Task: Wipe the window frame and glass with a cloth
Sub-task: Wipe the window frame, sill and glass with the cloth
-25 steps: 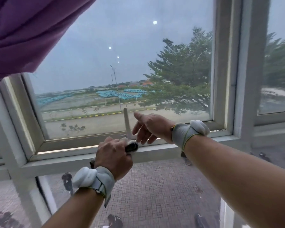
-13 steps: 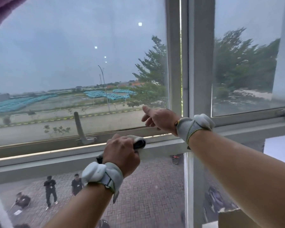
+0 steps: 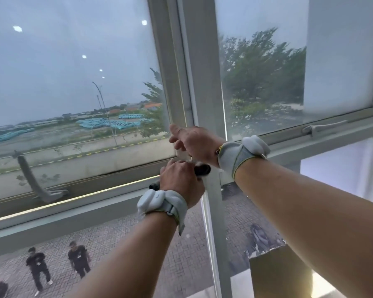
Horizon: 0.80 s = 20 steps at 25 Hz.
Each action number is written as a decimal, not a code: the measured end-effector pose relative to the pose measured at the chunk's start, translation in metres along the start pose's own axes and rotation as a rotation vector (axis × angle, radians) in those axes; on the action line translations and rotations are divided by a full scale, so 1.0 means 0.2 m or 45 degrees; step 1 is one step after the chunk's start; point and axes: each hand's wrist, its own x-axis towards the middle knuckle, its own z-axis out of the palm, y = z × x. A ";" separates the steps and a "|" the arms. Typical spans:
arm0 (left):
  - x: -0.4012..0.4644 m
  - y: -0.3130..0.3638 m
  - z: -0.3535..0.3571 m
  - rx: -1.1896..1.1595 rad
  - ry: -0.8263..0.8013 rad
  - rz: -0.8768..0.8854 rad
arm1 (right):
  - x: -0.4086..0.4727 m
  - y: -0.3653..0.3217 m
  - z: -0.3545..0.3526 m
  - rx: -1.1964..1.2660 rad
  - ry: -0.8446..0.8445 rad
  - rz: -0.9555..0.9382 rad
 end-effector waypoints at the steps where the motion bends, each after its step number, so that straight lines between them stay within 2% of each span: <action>1: 0.00 -0.01 0.00 -0.024 0.002 -0.005 | 0.00 0.00 0.00 0.000 -0.008 -0.011; 6: 0.00 -0.04 -0.05 -0.029 -0.076 0.088 | 0.02 0.00 0.02 0.034 -0.003 0.041; 10: -0.03 -0.05 -0.12 -0.196 -0.118 0.197 | 0.02 -0.02 0.01 0.054 -0.028 0.043; 12: -0.09 -0.06 -0.14 -0.423 -0.112 0.076 | 0.02 -0.02 -0.01 0.078 -0.014 0.037; 17: -0.22 -0.15 -0.27 -1.138 0.096 -0.577 | 0.01 -0.02 -0.05 0.131 -0.011 0.026; 18: -0.23 -0.17 -0.30 -1.193 0.138 -0.662 | 0.02 -0.02 -0.04 0.104 -0.021 0.021; 20: -0.23 -0.21 -0.33 -1.102 0.195 -0.694 | 0.02 -0.02 -0.02 0.061 -0.029 0.005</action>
